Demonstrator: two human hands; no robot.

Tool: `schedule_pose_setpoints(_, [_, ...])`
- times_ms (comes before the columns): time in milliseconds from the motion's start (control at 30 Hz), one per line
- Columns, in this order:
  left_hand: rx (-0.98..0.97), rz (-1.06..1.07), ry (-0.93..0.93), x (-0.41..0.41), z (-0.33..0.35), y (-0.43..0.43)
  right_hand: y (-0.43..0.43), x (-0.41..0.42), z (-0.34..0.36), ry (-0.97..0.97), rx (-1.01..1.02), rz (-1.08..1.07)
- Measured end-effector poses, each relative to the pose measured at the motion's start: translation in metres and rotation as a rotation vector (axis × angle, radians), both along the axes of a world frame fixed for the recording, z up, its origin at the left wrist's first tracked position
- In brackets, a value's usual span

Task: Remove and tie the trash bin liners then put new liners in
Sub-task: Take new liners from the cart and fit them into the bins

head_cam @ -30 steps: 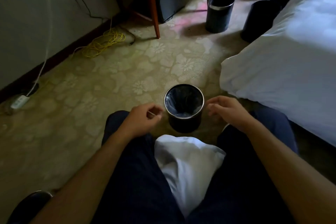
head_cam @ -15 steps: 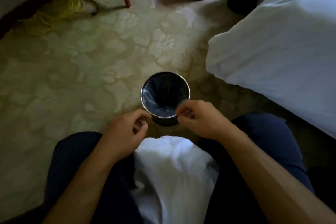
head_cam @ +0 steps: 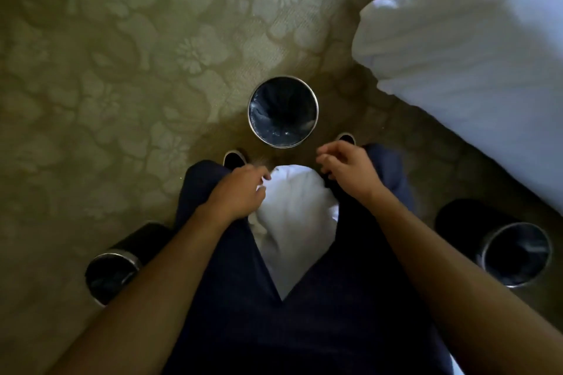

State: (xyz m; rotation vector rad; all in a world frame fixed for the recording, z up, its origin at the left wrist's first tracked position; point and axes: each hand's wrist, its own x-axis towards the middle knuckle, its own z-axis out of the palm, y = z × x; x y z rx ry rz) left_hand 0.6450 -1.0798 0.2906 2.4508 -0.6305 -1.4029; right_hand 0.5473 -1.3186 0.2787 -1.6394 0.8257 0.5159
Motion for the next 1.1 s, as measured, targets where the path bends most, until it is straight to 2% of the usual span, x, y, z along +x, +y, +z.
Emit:
schedule_pose_setpoints(133, [0.149,-0.005,0.074,-0.007,0.080,0.001,-0.003,-0.010,0.075,0.105,0.015,0.104])
schedule_pose_setpoints(300, [0.207,0.182,0.118,0.014,0.150,-0.007,-0.038,-0.013,0.142,0.240,0.029,0.289])
schedule_pose_setpoints(467, [0.142,0.414,0.045,0.049,0.181,-0.024,-0.093,0.022,0.177,0.240,-0.054,0.307])
schedule_pose_setpoints(567, [0.059,0.580,0.005,0.058,0.193,-0.025,-0.116,0.051,0.182,0.229,-0.127,0.417])
schedule_pose_setpoints(667, [-0.015,0.730,-0.133,0.052,0.206,-0.020,-0.127,0.088,0.188,0.182,-0.164,0.531])
schedule_pose_setpoints(767, [-0.059,0.870,-0.223,0.040,0.212,-0.010,-0.116,0.130,0.194,0.158,-0.195,0.627])
schedule_pose_setpoints(933, [-0.049,1.086,-0.081,0.028,0.202,0.028,-0.057,0.212,0.214,0.127,-0.172,0.874])
schedule_pose_setpoints(1100, [-0.064,1.269,0.010,0.029,0.190,0.088,0.043,0.308,0.237,0.066,-0.128,0.966])
